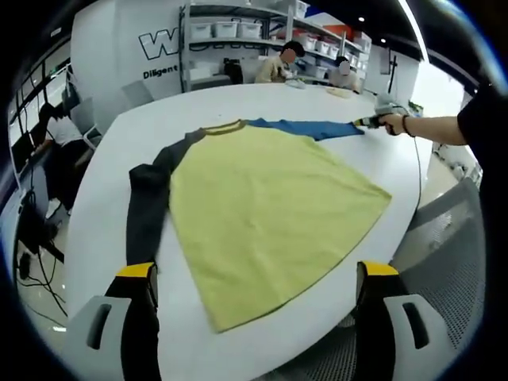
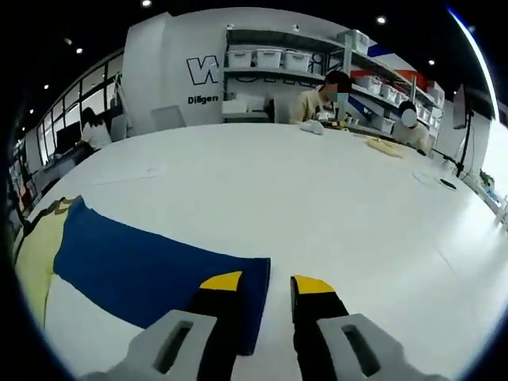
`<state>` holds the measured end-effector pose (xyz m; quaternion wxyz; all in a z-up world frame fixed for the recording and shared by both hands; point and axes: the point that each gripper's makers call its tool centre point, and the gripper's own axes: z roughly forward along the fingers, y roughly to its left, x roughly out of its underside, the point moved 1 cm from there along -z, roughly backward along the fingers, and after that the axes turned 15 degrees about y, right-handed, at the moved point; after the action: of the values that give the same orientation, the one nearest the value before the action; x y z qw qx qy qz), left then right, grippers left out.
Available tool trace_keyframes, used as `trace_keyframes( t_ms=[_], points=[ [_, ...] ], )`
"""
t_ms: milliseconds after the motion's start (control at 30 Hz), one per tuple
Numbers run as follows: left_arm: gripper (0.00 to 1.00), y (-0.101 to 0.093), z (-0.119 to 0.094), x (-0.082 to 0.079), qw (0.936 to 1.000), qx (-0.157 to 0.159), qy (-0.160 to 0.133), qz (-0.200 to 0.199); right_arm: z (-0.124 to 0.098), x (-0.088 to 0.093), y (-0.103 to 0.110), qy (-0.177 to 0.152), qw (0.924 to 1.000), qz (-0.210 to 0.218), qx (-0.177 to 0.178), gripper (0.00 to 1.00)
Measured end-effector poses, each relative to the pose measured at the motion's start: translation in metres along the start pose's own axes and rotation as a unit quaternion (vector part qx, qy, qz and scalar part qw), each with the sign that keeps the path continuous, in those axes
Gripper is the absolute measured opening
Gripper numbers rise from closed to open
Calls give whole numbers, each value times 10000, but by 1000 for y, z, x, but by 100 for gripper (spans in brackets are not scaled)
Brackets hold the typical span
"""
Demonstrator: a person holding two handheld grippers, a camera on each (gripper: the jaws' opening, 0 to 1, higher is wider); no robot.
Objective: Fold the garment on the visible template until the final outline fits inside the template.
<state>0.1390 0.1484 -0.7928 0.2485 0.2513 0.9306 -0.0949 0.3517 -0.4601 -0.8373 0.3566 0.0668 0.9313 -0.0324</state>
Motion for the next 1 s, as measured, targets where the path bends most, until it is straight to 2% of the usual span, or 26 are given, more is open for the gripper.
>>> trace_keyframes(
  t_ms=[33, 100, 167, 333, 567, 600, 700, 733, 867, 1000],
  points=[
    [99, 0, 0, 0, 10000, -7, -14, -8, -5, 1, 5, 17, 9997, 228, -128, 29],
    [99, 0, 0, -1, 10000, -25, -61, -8, -7, 4, 9, 73, 9993, 310, -200, 43],
    [99, -1, 0, -2, 10000, -33, -90, -15, -10, 7, 12, 140, 9989, 379, -225, 51],
    [99, -3, -1, -2, 9999, -30, -119, -12, -21, 26, 25, 476, 9986, 148, -197, 39],
    [99, -1, -4, 1, 9999, -46, -131, -64, -18, 42, 21, 776, 9968, 150, -62, 28],
    [99, -1, -4, 1, 9999, -45, -131, -66, -18, 39, 21, 697, 9975, 71, -65, 28],
    [99, -2, -6, 2, 9999, -55, -107, -50, -15, 38, 16, 757, 9971, 93, -62, 25],
    [99, -2, -7, 2, 9999, -67, -105, -29, -14, 39, 13, 828, 9966, -21, 40, 22],
    [99, -3, -11, 1, 9998, -89, -161, -36, -12, 36, 17, 805, 9967, -131, 17, 11],
    [99, -1, -13, 4, 9998, -127, -155, -58, -9, 32, 19, 740, 9972, -137, 13, 7]
  ],
)
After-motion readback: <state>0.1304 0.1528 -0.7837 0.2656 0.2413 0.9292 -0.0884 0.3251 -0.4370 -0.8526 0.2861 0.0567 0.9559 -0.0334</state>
